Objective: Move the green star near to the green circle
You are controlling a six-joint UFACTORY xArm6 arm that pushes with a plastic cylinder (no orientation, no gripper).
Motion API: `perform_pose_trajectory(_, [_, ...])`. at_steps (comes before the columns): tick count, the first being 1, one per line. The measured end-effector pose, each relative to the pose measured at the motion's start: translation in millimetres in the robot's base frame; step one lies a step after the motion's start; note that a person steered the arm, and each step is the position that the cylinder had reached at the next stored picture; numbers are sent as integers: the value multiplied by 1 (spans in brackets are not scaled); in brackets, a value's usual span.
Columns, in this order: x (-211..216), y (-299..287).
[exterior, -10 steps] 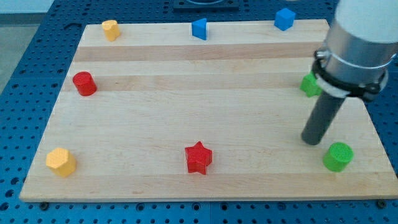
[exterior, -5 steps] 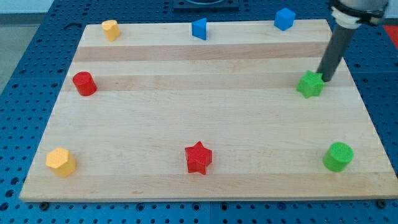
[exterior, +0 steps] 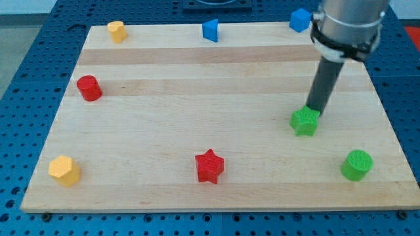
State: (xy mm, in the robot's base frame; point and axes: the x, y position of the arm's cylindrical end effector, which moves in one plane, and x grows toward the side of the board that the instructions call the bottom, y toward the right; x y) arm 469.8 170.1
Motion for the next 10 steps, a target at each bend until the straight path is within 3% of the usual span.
perform_pose_trajectory(1, [4,1])
perform_pose_trajectory(3, [-6,-60])
perform_pose_trajectory(5, [25,-82])
perform_pose_trajectory(7, [29,-8])
perform_pose_trajectory(10, [34,29])
